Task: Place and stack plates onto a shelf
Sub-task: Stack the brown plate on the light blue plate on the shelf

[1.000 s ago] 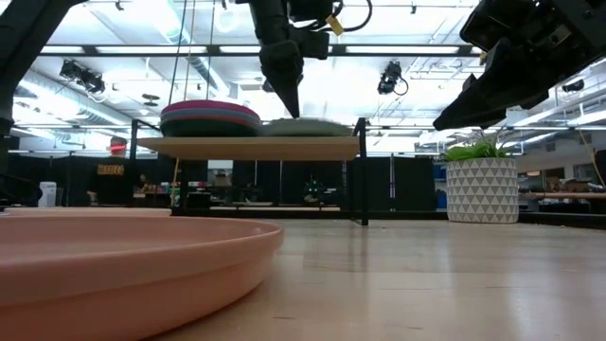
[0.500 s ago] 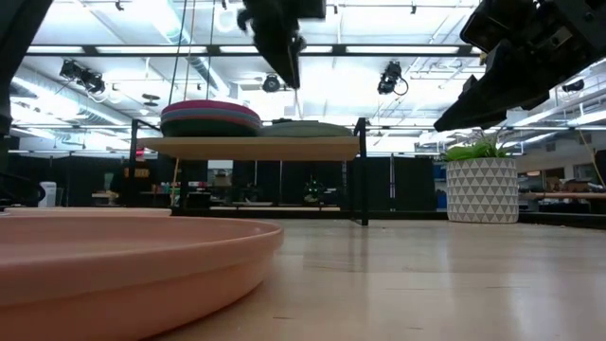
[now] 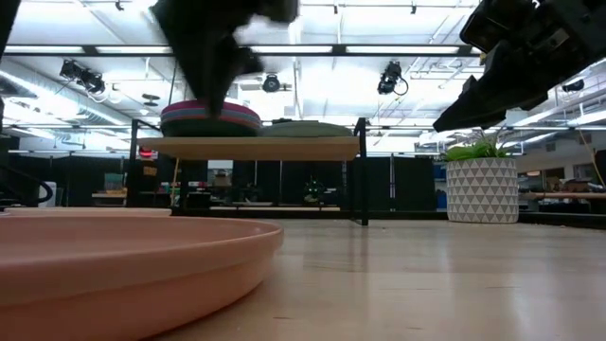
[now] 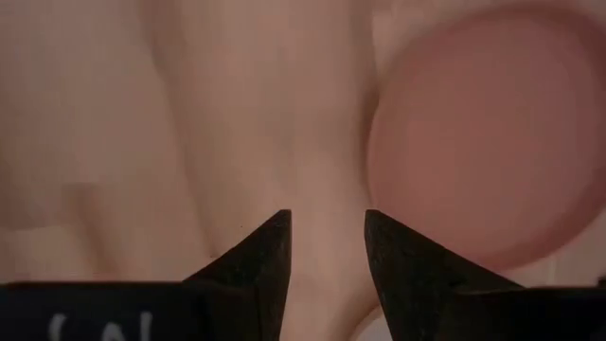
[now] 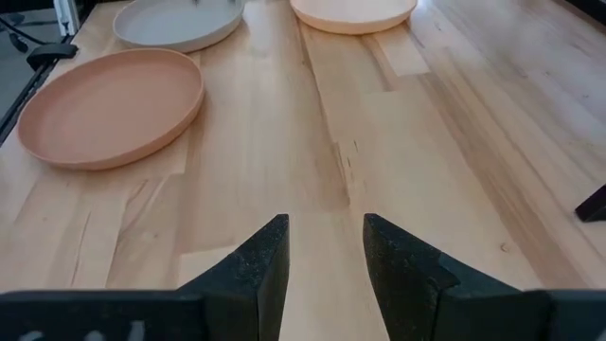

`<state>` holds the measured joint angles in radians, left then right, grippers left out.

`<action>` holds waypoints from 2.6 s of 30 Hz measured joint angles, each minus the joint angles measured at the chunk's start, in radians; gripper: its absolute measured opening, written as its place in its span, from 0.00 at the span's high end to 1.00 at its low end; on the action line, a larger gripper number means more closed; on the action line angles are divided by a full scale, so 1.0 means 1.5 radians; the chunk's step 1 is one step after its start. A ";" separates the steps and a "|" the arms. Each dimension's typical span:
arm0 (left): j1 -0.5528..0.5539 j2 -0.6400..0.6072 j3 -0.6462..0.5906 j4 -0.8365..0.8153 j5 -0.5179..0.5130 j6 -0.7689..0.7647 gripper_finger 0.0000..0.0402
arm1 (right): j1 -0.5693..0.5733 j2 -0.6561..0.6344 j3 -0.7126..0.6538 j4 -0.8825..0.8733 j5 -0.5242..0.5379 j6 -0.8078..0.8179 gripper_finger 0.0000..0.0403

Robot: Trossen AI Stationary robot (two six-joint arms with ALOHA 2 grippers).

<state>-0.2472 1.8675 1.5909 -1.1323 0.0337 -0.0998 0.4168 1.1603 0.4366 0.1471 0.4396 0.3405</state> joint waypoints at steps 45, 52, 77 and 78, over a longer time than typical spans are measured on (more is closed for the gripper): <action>-0.091 0.049 -0.172 0.248 -0.010 -0.163 0.65 | -0.001 0.000 0.000 0.011 0.008 -0.008 0.64; -0.091 0.062 -0.172 0.253 -0.013 -0.154 0.67 | -0.001 0.000 0.000 0.011 0.008 -0.008 0.64; -0.033 0.027 -0.099 0.158 -0.024 -0.036 0.98 | -0.001 0.000 0.000 0.010 0.005 -0.005 0.64; -0.027 0.023 -0.084 0.144 -0.024 -0.026 0.98 | -0.001 0.000 0.000 0.009 0.005 -0.005 0.64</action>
<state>-0.2874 1.9013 1.4654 -0.9167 -0.0021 -0.1386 0.4149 1.1603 0.4366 0.1612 0.4464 0.3336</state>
